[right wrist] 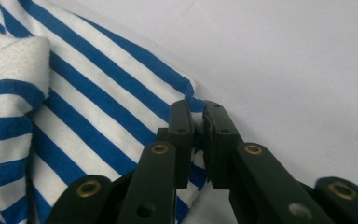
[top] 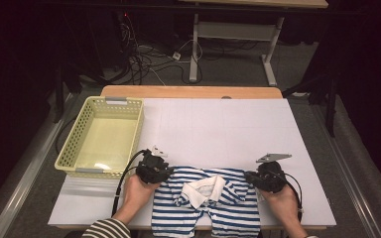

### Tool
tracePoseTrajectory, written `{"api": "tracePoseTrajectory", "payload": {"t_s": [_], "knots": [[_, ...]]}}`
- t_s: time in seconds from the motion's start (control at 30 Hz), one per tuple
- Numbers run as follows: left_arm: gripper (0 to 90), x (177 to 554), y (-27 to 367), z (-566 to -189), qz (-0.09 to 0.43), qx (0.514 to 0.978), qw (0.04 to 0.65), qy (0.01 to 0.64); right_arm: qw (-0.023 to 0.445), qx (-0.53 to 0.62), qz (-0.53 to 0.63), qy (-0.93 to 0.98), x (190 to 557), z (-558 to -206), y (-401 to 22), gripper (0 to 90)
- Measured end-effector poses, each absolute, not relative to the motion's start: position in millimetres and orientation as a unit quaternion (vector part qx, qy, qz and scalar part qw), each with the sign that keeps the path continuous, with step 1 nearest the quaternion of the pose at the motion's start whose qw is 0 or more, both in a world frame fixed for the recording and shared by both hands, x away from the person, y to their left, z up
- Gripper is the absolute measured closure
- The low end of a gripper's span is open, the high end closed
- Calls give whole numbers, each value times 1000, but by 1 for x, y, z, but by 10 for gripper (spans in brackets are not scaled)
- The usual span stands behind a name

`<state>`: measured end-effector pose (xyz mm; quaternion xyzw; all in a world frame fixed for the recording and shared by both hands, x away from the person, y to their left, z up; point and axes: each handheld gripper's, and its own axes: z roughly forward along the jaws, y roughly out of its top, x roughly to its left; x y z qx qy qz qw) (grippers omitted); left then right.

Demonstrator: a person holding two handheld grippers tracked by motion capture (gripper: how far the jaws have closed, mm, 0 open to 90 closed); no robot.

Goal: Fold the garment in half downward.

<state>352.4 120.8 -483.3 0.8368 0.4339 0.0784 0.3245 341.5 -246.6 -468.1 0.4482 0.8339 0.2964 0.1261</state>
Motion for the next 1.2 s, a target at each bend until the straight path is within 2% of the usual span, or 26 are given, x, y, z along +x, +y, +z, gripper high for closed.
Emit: {"api": "tracePoseTrajectory", "payload": {"t_s": [0.03,0.17,0.2,0.5,0.87,0.93,1.2], "knots": [[691,353,121,-483,73,839,325,431,126,448,296,834,342,-468,-247,838],[799,352,119,-482,61,846,327,416,124,442,295,838,341,-467,-246,851],[804,352,119,-482,61,846,327,416,124,442,295,838,341,-467,-246,851],[815,346,122,-466,88,843,350,399,135,433,317,833,339,-457,-250,860],[816,347,125,-457,93,836,361,402,141,431,336,825,340,-448,-253,864],[816,346,118,-452,116,843,350,391,149,429,339,824,342,-442,-252,865],[816,354,112,-442,126,846,346,386,157,424,338,826,356,-436,-247,867]]}}
